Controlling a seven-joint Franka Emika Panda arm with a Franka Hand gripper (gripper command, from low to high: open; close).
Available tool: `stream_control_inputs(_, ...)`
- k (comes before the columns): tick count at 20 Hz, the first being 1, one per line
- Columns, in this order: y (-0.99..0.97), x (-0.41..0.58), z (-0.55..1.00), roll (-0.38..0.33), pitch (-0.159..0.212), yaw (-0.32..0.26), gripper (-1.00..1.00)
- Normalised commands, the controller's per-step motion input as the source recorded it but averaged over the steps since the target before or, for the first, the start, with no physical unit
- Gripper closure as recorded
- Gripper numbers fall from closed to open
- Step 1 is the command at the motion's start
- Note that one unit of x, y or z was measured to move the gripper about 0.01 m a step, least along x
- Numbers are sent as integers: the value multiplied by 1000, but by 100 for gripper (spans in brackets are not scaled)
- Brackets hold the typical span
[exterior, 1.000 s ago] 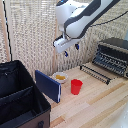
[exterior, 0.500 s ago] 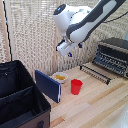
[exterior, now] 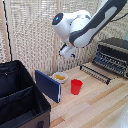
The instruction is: Gently stretch your hand towards the oven tray's handle, obtaining a firm grip, and draw it cautiously out of the oven. Transition your grip to the hot dog bowl, gingerly seizing the edge, and elevate it from the surface. Hover the bowl over the tray, delicately lower it, and temper your grip, establishing the bowl's equilibrium.
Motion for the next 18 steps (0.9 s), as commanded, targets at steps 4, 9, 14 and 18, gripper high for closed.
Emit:
stream_control_inputs(4,-302,183,-156,-258,-10,51,-100)
stream_control_inputs(9,-455,171,-138,-190,0,37,-100)
stream_control_inputs(14,-679,111,-44,-101,-1,6,-100)
stream_control_inputs(18,-768,173,0,-19,-9,2,-100)
